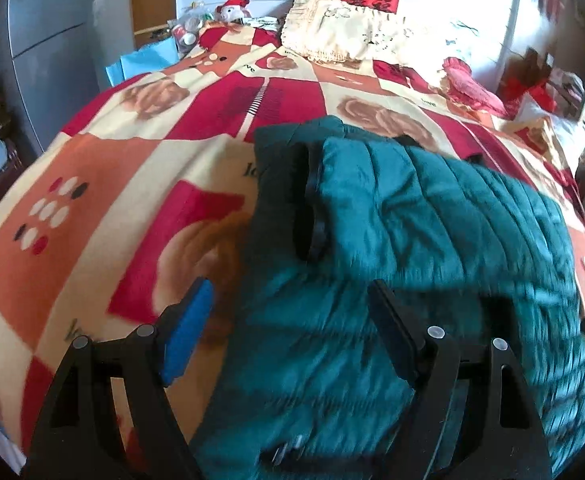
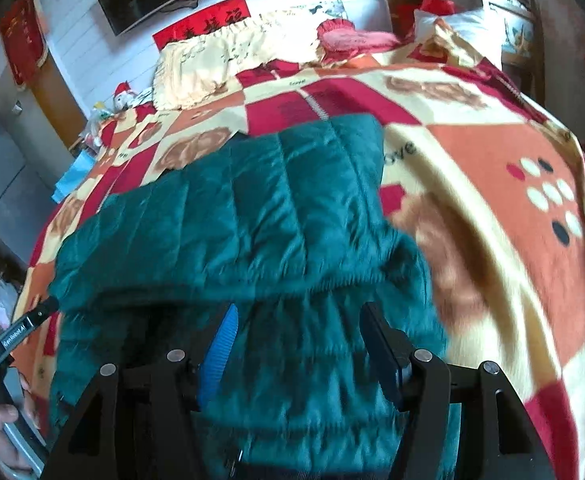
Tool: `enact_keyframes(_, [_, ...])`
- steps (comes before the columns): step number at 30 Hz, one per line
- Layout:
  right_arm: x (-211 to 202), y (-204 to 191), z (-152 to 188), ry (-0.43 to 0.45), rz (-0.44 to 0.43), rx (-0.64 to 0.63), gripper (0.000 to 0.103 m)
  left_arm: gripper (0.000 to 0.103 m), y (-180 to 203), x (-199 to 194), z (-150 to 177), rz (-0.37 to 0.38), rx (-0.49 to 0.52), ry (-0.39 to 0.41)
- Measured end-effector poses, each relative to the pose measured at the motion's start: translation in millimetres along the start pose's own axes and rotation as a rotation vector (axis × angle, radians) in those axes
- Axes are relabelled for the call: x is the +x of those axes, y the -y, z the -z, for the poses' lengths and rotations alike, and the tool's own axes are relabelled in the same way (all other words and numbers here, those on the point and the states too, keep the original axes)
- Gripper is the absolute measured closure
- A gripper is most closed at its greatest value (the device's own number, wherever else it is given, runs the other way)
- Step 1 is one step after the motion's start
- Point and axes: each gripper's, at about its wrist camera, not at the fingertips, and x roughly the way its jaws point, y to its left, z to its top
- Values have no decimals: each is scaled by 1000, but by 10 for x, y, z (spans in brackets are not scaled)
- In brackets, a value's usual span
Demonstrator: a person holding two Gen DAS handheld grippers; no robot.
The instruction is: Fold large clothes
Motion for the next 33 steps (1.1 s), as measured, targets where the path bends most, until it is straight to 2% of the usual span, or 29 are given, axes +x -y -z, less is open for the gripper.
enact_keyframes(7, [-308, -143, 313, -25, -16, -54, 42, 23, -93, -447, 409, -1, 12, 30])
enact_keyframes(13, [-495, -286, 569, -40, -37, -87, 42, 23, -114, -663, 614, -2, 8, 40])
enact_keyframes(19, [-679, -476, 866, -41, -21, -181, 41, 23, -144, -854, 793, -15, 16, 54])
enact_keyframes(33, [-916, -216, 1268, -66, -32, -116, 41, 23, -246, -1063, 1204, -35, 34, 21])
